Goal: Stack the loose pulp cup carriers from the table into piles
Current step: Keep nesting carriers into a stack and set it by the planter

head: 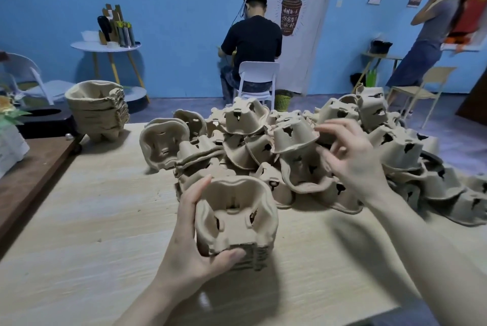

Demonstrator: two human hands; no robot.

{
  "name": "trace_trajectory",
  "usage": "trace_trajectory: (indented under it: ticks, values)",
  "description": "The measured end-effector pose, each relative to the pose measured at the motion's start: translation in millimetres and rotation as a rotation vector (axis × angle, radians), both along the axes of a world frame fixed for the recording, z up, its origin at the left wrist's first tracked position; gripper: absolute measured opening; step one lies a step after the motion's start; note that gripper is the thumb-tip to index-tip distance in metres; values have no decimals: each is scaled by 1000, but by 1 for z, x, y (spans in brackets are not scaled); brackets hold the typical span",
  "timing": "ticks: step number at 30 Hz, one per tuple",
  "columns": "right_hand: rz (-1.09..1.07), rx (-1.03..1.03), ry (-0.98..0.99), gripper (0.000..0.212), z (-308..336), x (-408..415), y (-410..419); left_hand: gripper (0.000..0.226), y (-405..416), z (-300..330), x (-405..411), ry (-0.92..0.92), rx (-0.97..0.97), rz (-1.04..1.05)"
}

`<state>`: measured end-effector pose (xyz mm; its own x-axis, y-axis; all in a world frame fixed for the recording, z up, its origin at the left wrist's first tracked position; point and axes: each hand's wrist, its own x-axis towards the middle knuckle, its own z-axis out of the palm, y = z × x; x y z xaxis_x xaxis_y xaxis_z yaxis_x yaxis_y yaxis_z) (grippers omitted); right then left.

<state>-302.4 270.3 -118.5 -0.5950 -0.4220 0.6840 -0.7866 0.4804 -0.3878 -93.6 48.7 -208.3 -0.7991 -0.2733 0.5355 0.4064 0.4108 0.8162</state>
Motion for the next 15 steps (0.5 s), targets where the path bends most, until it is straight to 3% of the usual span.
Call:
trace_trajectory:
  ticks: [6, 11, 15]
  values:
    - [-201, 226, 142, 12, -1, -33, -9, 101, -2, -2, -3, 21, -47, 0]
    - [-171, 127, 228, 5, 2, -27, -10, 103, -3, -3, -3, 23, -36, -5]
    - [-100, -95, 94, 11, 21, -7, -10, 103, -3, -4, -4, 35, -31, -11]
